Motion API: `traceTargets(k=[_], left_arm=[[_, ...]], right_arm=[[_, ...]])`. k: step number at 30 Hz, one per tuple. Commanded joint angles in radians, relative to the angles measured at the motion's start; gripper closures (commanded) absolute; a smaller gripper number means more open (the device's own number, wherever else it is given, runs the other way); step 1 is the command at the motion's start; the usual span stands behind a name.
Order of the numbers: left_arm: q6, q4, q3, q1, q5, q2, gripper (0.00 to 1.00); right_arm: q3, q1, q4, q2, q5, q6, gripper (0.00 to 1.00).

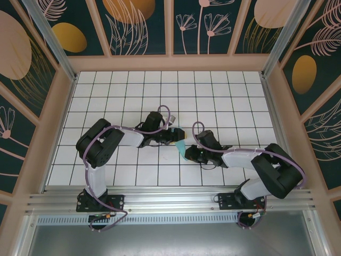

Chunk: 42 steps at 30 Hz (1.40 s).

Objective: Fold a paper plane with a square sheet of paper (pick it up from the middle)
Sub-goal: Fold the wing for the fifth time at the center of the table.

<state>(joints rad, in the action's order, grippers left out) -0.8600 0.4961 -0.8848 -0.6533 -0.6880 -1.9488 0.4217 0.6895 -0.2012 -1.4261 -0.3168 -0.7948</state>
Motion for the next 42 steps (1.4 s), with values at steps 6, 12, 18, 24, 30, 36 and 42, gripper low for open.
traceTargets(k=[6,12,18,24,30,36,42], left_arm=[[0.047,-0.085,0.010,0.001,0.070,-0.042,0.31],[0.046,-0.084,0.015,0.001,0.070,-0.045,0.31],[0.047,-0.086,0.013,0.001,0.070,-0.044,0.31],[0.049,-0.092,0.011,0.001,0.070,-0.044,0.31],[0.054,-0.095,0.010,0.001,0.066,-0.043,0.31],[0.056,-0.096,0.010,0.001,0.065,-0.045,0.31],[0.056,-0.098,0.010,0.001,0.064,-0.047,0.31]], right_arm=[[-0.011,0.018,0.075,0.093,0.009,0.005,0.77],[-0.017,0.016,0.054,0.132,0.003,0.000,0.78],[-0.008,0.016,0.025,0.074,-0.021,0.002,0.80],[0.005,0.018,0.004,0.041,-0.034,0.009,0.82],[0.008,0.019,-0.003,0.060,-0.024,0.016,0.80],[0.029,0.021,0.000,0.042,-0.017,0.031,0.79],[0.032,0.020,-0.033,0.022,-0.027,0.032,0.80]])
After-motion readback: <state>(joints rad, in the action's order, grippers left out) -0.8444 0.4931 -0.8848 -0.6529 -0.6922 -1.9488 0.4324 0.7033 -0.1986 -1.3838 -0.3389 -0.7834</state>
